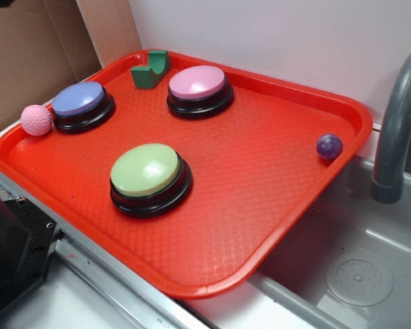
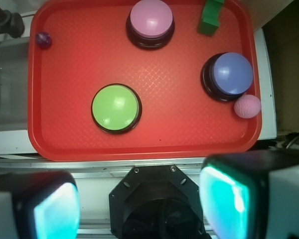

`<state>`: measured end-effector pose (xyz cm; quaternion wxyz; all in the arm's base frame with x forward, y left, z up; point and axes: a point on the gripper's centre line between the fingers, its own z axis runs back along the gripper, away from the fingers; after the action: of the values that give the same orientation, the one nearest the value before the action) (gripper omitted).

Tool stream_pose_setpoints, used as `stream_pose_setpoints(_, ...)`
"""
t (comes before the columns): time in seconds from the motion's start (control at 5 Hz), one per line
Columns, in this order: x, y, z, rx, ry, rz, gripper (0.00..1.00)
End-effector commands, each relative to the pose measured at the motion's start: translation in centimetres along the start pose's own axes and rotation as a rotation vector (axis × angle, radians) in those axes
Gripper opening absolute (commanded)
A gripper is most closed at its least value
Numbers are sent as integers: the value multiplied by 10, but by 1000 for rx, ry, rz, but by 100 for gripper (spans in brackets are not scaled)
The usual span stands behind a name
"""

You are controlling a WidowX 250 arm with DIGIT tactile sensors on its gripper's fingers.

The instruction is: Push the green button.

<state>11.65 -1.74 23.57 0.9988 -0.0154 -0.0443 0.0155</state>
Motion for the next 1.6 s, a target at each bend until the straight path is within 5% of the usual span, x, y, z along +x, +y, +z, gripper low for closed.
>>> stream_pose_setpoints(0.0,0,0,0,0,0,0,100)
stream_pose_setpoints(0.2,28,19,-52,-41,150,-87,100)
stream_pose_setpoints(0.6,78,-44,-134,55,118,-354,100)
stream_pose_setpoints(0.8,74,-58,-158,128,85,-342,100)
stream_pose_setpoints(1.0,76,-73,-163,138,87,-355,100)
stream_pose_setpoints(1.4,36,-51,-164,160,80,-284,100)
